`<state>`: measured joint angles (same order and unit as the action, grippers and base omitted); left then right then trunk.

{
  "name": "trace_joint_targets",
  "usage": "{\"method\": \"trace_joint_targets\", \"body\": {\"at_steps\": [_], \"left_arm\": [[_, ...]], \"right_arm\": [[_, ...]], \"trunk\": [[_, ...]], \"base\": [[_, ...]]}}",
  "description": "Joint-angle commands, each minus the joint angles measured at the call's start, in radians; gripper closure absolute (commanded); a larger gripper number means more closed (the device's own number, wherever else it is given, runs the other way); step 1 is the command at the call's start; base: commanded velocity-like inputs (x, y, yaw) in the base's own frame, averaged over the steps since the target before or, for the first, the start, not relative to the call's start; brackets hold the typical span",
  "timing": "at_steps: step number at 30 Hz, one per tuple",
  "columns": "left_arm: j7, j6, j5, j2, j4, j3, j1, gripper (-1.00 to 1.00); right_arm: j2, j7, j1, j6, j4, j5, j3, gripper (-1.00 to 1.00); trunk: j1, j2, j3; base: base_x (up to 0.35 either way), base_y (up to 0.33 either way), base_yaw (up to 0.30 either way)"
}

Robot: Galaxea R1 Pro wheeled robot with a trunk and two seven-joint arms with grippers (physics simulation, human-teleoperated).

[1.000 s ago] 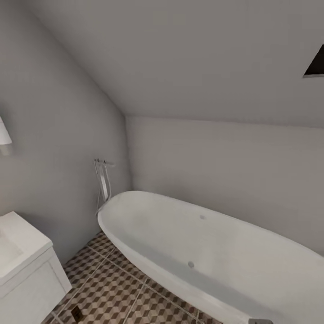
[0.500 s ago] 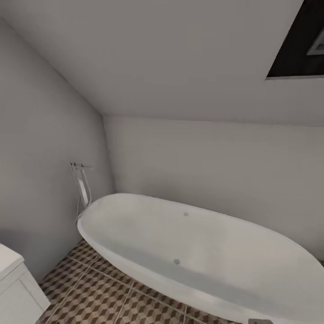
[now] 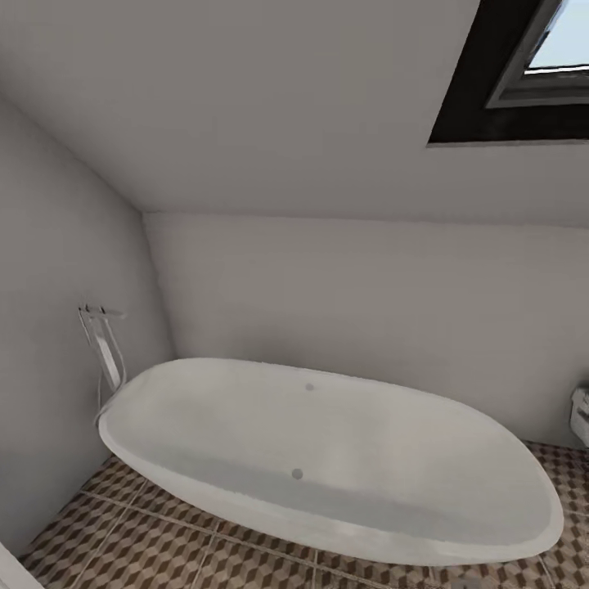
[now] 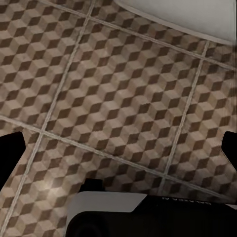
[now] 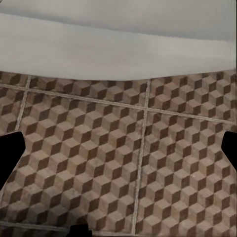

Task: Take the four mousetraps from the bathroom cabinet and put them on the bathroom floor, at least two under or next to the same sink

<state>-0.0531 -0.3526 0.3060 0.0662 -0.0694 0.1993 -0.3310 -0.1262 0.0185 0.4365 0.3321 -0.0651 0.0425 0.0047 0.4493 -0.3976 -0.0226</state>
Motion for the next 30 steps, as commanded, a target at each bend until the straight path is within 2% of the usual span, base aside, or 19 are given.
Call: {"method": "trace_joint_targets", "body": {"at_steps": [1, 12, 30], "left_arm": [[-0.003, -0.011, 0.004, 0.001, -0.001, 0.010, -0.002, -1.00], [-0.006, -0.053, 0.009, -0.009, 0.029, 0.003, -0.002, -1.00], [-0.007, -0.058, 0.010, -0.012, 0.032, 0.002, -0.002, -1.00]], "right_arm": [[0.000, 0.000, 0.002, 0.007, -0.004, 0.005, 0.001, -1.00], [-0.001, 0.000, 0.002, 0.008, -0.004, 0.004, 0.001, -1.00], [-0.001, 0.000, 0.002, 0.008, -0.004, 0.001, 0.001, -1.00]], "trunk": [[0.001, -0.002, -0.002], [0.001, -0.002, -0.002], [0.001, -0.002, -0.002]], "base": [[0.000, 0.000, -0.280], [0.000, 0.000, -0.280], [0.000, 0.000, -0.279]]}}
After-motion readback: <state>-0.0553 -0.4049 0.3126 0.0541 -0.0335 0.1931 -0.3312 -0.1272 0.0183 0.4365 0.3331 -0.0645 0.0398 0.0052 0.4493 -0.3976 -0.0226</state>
